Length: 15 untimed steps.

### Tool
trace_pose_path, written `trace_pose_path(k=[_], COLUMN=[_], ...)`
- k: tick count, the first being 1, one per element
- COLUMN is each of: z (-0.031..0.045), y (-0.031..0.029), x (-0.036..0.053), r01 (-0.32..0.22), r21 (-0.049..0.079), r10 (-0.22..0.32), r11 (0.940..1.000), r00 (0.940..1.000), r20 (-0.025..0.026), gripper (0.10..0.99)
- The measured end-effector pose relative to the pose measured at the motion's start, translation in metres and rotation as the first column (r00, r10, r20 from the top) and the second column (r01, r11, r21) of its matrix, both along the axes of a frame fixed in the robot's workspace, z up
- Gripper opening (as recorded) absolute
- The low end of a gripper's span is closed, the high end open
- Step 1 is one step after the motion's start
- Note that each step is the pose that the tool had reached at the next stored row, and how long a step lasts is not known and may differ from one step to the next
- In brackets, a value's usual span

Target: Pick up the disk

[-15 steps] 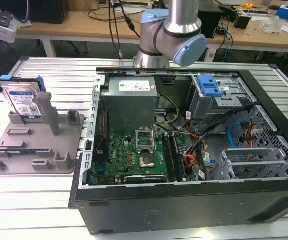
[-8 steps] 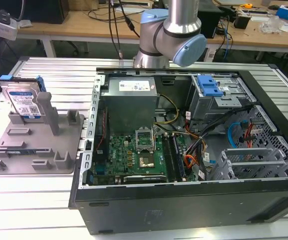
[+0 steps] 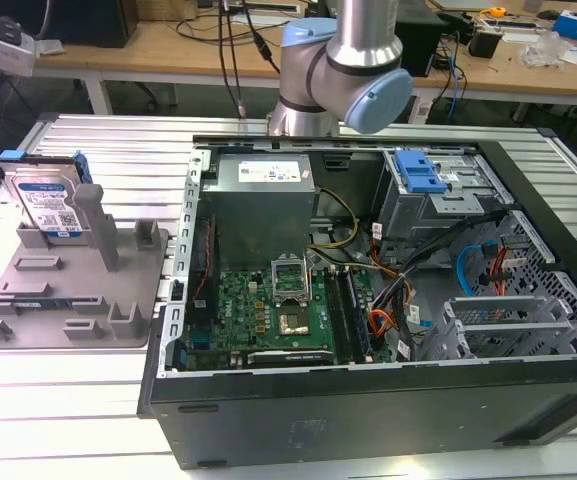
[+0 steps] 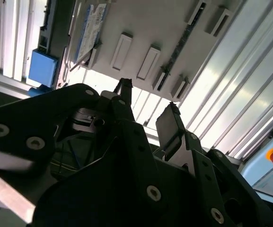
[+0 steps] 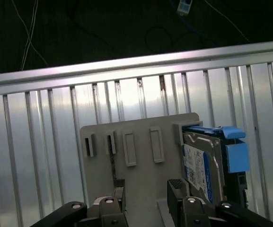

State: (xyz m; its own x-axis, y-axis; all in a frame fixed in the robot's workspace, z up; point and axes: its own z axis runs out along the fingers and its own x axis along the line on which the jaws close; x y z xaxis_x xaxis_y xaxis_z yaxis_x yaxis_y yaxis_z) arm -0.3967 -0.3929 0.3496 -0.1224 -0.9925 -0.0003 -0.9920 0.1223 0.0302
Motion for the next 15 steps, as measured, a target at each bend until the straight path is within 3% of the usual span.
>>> trace_pose_path(k=[7, 8, 12, 15], z=[0.0000, 0.0000, 0.0000, -0.0001], y=[0.0256, 0.0327, 0.0480, 0.0662], x=[-0.0091, -0.0102, -0.0106, -0.0106], r01=[0.000, -0.001, -0.009, -0.036], r21=[-0.005, -0.006, -0.008, -0.011], r10=[0.000, 0.001, 0.009, 0.036], r11=[1.0000, 1.0000, 0.9999, 0.9993], r00=[1.0000, 1.0000, 1.0000, 0.9993], r20=[0.0003, 0.0003, 0.0004, 0.0003], gripper=[0.482, 0.482, 0.482, 0.482])
